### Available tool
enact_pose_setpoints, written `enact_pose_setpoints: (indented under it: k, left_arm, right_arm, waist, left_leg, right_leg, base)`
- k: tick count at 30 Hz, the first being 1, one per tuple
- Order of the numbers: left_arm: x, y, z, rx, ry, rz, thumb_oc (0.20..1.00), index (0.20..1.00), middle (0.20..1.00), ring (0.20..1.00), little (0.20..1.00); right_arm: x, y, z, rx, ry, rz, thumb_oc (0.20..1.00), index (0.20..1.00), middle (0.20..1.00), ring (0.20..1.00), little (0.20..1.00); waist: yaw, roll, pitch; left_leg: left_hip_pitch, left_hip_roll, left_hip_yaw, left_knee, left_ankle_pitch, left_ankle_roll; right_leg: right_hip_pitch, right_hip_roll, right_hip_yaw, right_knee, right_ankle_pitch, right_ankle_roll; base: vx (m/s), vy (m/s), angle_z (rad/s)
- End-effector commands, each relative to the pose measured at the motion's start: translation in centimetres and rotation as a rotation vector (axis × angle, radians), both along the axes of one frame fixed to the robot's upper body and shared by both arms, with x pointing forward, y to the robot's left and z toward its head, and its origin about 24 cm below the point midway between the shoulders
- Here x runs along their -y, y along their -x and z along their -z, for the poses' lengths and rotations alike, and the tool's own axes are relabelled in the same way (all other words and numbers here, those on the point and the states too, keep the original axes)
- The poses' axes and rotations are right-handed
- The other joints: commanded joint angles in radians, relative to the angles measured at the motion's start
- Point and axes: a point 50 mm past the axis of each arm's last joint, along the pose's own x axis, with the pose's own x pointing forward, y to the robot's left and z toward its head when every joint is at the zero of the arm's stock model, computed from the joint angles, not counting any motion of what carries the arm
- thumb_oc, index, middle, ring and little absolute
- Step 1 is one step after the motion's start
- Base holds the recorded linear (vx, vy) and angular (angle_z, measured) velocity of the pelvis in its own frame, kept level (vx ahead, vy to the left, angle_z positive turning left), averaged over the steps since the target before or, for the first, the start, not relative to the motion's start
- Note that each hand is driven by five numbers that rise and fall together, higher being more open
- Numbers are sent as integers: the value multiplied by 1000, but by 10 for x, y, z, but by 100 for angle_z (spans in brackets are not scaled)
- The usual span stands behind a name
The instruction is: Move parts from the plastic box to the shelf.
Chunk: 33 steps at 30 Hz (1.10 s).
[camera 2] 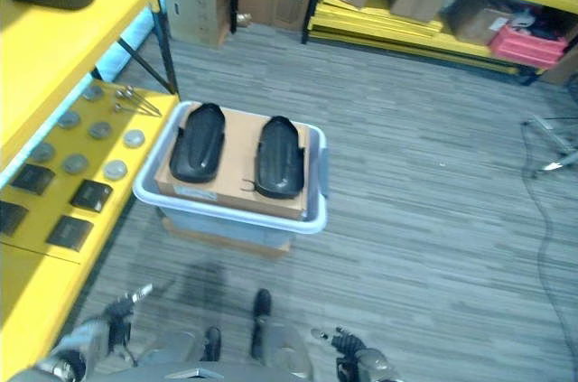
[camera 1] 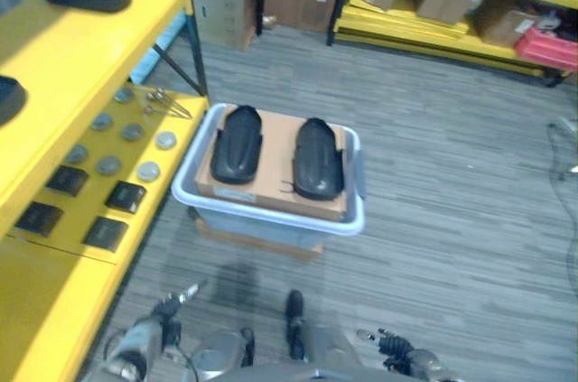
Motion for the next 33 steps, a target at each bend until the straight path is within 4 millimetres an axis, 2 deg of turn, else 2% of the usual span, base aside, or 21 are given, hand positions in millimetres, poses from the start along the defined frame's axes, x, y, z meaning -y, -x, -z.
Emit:
enact_pose_setpoints:
  k: [1,4,7,8,9,10,11,12,13,15,16,21,22,24,28,31,32,33]
  left_arm:
    - [7,-1,3,-28,-4,43,1000,1000,1000,1000,1000]
    - [8,11,7,-66,-13,23,1000,1000,1000,1000,1000]
    - [9,16,8,-68,-13,46,1000,1000,1000,1000,1000]
    - [9,18,8,-66,-11,39,1000,1000,1000,1000,1000]
    - [7,18,8,-60,-6,27,1000,1000,1000,1000,1000]
    - [6,18,8,-56,-2,25,1000,1000,1000,1000,1000]
    - [7,19,8,-59,-3,38,1000,1000,1000,1000,1000]
    - [8,19,8,-59,-3,38,1000,1000,1000,1000,1000]
    - [10,24,10,-67,-10,44,1000,1000,1000,1000,1000]
    - [8,25,9,-69,-11,49,1000,1000,1000,1000,1000]
    - [7,19,7,-47,-19,71,1000,1000,1000,1000,1000]
    - [-1,9,2,-6,-7,23,1000,1000,1000,1000,1000]
    - [-2,6,0,-1,-20,66,1000,1000,1000,1000,1000]
    - [-4,1,-2,9,-26,85,1000,1000,1000,1000,1000]
    - [-1,-20,-8,53,-26,122,1000,1000,1000,1000,1000]
    - [2,-39,-15,96,-27,174,1000,1000,1000,1000,1000]
    - [3,-43,-17,102,-27,188,1000,1000,1000,1000,1000]
    - [3,-44,-17,102,-27,187,1000,1000,1000,1000,1000]
  right_arm:
    - [20,14,0,-41,69,35,1000,1000,1000,1000,1000]
    - [29,5,-7,14,117,69,1000,1000,1000,1000,1000]
    - [43,-7,-20,138,203,118,1000,1000,1000,1000,1000]
    - [47,-13,-25,180,227,132,1000,1000,1000,1000,1000]
    - [50,-20,-32,248,265,139,1000,1000,1000,1000,1000]
    - [53,-28,-40,304,299,150,1000,1000,1000,1000,1000]
    - [59,-37,-52,383,335,178,1000,1000,1000,1000,1000]
    - [59,-37,-52,382,336,178,1000,1000,1000,1000,1000]
    - [62,-51,-70,505,382,215,1000,1000,1000,1000,1000]
    - [64,-58,-83,574,420,206,1000,1000,1000,1000,1000]
    - [73,-68,-104,679,451,200,1000,1000,1000,1000,1000]
    - [80,-82,-133,792,478,135,1000,1000,1000,1000,1000]
    - [83,-90,-147,831,485,133,1000,1000,1000,1000,1000]
    - [88,-97,-156,852,481,151,1000,1000,1000,1000,1000]
    - [99,-130,-189,908,511,192,1000,1000,1000,1000,1000]
    - [105,-162,-228,975,558,239,1000,1000,1000,1000,1000]
    - [107,-168,-238,989,574,247,1000,1000,1000,1000,1000]
    - [107,-168,-238,989,574,247,1000,1000,1000,1000,1000]
  waist:
    - [-40,12,-2]
    - [-39,11,-2]
    - [-32,9,30]
    - [-32,10,38]
    - [-37,13,44]
    - [-48,18,44]
    - [-62,29,42]
    - [-61,28,44]
    - [-70,34,41]
    - [-75,33,37]
    - [-86,32,33]
    - [-92,34,32]
    - [-88,33,34]
    - [-83,32,42]
    - [-57,38,72]
    - [-34,51,114]
    - [-29,56,123]
    - [-30,56,123]
  left_leg:
    - [58,41,-14,-134,10,-32]
    - [40,43,4,-83,-11,-42]
    - [-81,55,6,134,36,-80]
    - [-103,64,7,157,46,-87]
    - [-107,92,33,132,58,-98]
    - [-89,129,75,56,68,-108]
    - [-70,176,110,-68,102,-127]
    - [-65,175,111,-74,105,-127]
    - [-52,192,95,-149,137,-138]
    - [-37,198,98,-182,149,-140]
    - [-21,201,97,-202,150,-143]
    - [5,181,91,-224,131,-131]
    - [5,170,84,-225,124,-123]
    - [2,165,81,-225,118,-118]
    - [-24,152,69,-233,115,-113]
    - [-71,140,52,-225,117,-113]
    - [-82,138,49,-223,118,-114]
    - [-83,138,49,-223,118,-114]
  right_leg:
    - [217,-20,-14,-184,-70,81]
    - [233,-25,-28,-200,-79,70]
    - [267,-34,-35,-220,-83,51]
    - [275,-34,-35,-230,-81,50]
    - [277,-36,-47,-233,-82,54]
    - [277,-40,-61,-235,-83,60]
    - [276,-44,-70,-235,-87,69]
    - [278,-44,-70,-236,-87,69]
    - [282,-41,-58,-239,-94,71]
    - [280,-44,-58,-243,-93,75]
    - [272,-50,-62,-245,-91,78]
    - [252,-57,-70,-215,-104,88]
    - [240,-61,-75,-190,-113,92]
    - [232,-65,-80,-183,-114,93]
    - [205,-73,-88,-186,-109,95]
    - [171,-80,-94,-184,-107,94]
    - [162,-82,-96,-182,-107,93]
    - [161,-82,-96,-181,-107,93]
  base:
    - [97,-85,-23]
    - [59,-103,-9]
    - [11,-82,-5]
    - [11,17,15]
    - [1,89,5]
    - [24,177,-18]
    - [30,147,-15]
    - [95,190,7]
    - [80,111,28]
    - [76,134,7]
    - [71,130,-27]
    - [55,68,-6]
    - [86,37,-3]
    - [50,6,4]
    - [-25,0,5]
    - [-96,14,2]
    - [-74,14,9]
    - [-84,18,31]
